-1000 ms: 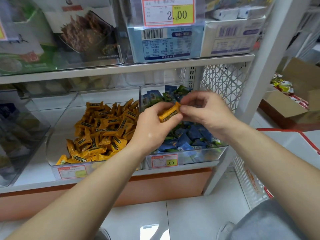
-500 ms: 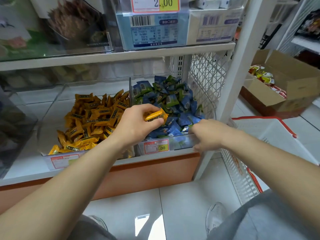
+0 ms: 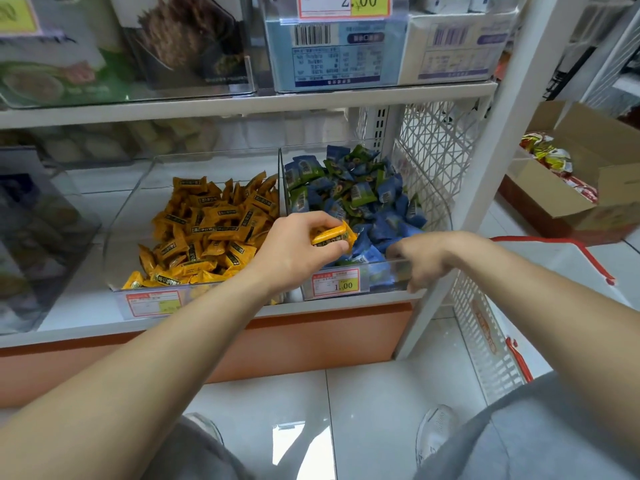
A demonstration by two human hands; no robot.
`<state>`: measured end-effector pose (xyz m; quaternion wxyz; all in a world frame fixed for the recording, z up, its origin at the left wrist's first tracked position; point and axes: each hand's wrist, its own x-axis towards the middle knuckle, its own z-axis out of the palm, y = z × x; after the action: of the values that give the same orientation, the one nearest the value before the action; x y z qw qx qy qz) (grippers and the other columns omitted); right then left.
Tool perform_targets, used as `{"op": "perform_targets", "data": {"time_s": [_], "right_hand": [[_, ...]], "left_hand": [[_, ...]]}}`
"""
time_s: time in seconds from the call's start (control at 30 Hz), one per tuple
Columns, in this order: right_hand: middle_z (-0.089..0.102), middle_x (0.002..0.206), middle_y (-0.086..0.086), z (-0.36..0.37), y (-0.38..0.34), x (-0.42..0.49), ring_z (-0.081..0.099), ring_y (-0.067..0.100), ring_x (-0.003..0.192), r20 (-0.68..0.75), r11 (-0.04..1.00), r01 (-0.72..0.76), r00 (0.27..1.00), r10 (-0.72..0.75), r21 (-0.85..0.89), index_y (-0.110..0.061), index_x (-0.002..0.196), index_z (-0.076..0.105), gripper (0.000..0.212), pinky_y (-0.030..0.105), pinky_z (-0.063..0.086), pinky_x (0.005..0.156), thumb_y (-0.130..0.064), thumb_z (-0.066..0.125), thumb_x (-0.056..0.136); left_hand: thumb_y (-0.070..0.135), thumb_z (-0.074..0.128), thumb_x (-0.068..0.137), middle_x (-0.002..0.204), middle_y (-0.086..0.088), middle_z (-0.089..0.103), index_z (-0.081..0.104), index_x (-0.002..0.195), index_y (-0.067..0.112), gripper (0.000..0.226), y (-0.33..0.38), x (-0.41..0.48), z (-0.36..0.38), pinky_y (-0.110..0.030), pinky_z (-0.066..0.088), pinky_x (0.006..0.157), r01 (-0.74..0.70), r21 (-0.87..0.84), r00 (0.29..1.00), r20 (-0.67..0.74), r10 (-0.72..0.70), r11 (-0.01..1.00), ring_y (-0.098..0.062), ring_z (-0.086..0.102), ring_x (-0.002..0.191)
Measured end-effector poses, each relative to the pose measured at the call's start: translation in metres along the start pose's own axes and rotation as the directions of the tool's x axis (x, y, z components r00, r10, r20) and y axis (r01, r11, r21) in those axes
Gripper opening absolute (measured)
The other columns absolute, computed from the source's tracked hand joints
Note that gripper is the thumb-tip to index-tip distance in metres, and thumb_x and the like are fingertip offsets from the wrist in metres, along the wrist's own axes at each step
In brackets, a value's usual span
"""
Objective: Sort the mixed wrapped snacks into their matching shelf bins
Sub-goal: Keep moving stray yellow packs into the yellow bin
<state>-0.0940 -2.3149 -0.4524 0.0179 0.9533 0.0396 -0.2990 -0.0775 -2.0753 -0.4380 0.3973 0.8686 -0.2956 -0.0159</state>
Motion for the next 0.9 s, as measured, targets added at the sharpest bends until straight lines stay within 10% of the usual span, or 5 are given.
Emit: {"op": "perform_targets", "data": {"time_s": [0.3, 0.7, 0.9], "right_hand": [[0.048, 0.144, 0.005, -0.001, 0.003, 0.006, 0.05, 0.025, 0.128, 0.031, 0.995, 0.016, 0.999, -0.019, 0.095, -0.013, 0.146, 0.037, 0.075, 0.039, 0.043, 0.105, -0.027, 0.076, 0.083], [0.064, 0.082, -0.006, -0.007, 0.019, -0.017, 0.054, 0.006, 0.066, -0.435, 0.846, 0.362, 0.883, -0.176, 0.392, -0.027, 0.085, 0.062, 0.022, 0.022, 0.043, 0.061, -0.02, 0.082, 0.077], [0.071, 0.082, 0.004, -0.022, 0.011, -0.042, 0.064, 0.019, 0.064, -0.639, 0.459, 0.613, 0.76, -0.121, 0.642, -0.01, 0.093, 0.07, 0.01, 0.026, 0.052, 0.061, -0.004, 0.074, 0.085]], "left_hand": [[0.038, 0.074, 0.086, 0.086, 0.024, 0.061, 0.063, 0.101, 0.037, 0.018, -0.002, 0.001, -0.002, -0.005, 0.043, 0.065, 0.01, -0.01, 1.0, -0.006, -0.01, 1.0, 0.014, 0.057, 0.084], [0.034, 0.075, 0.087, 0.091, 0.007, 0.072, 0.064, 0.104, 0.035, 0.02, -0.006, 0.008, 0.003, -0.041, 0.06, 0.075, 0.1, -0.225, 0.992, -0.05, -0.114, 0.969, -0.015, 0.071, 0.081], [0.019, 0.069, 0.093, 0.091, -0.003, 0.076, 0.067, 0.114, 0.027, 0.022, 0.004, 0.011, 0.005, -0.03, 0.06, 0.066, 0.15, -0.568, 0.975, -0.049, -0.215, 0.81, -0.021, 0.075, 0.077]]}}
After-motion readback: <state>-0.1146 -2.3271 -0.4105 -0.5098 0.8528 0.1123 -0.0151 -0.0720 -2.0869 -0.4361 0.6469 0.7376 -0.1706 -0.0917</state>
